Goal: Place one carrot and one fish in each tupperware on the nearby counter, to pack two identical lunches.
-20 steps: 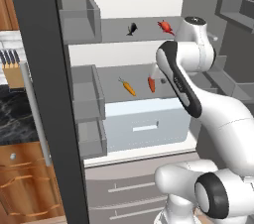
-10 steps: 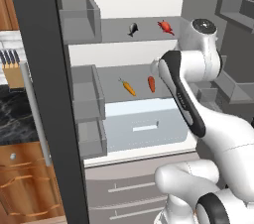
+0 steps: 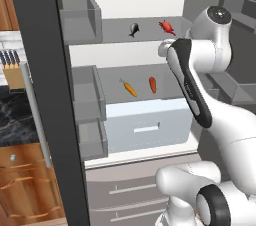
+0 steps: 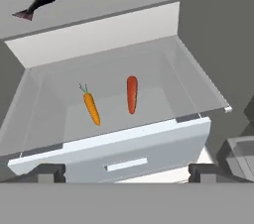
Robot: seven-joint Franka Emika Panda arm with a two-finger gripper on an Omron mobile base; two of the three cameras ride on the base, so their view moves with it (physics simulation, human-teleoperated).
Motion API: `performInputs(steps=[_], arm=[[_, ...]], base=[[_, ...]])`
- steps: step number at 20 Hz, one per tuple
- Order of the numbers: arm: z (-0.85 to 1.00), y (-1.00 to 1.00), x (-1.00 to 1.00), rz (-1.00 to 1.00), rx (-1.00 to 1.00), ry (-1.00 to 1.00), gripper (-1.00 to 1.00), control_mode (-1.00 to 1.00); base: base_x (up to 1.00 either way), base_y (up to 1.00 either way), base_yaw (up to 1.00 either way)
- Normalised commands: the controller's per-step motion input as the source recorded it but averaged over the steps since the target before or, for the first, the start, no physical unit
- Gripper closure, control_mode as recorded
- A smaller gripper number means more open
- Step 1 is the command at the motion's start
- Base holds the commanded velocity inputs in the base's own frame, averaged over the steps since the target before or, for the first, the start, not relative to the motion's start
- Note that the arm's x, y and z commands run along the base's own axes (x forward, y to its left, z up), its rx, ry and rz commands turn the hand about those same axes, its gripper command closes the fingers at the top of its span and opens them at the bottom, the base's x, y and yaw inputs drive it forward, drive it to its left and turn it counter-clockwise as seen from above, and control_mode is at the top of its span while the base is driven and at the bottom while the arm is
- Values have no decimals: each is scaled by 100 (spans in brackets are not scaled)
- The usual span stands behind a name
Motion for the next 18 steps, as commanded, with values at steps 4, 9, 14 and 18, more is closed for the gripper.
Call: performInputs(steps=[4,9,14,18], arm=[[22,0,59,-5,0,0,-100,-100],[16,0,64,-4,0,1,-100,-100],[22,0,49,0,-10,-2,-100,-100],[5,0,40,0,-11,-13,-100,-100]], base=[[0,0,0],[0,0,0],[0,0,0],[0,0,0]])
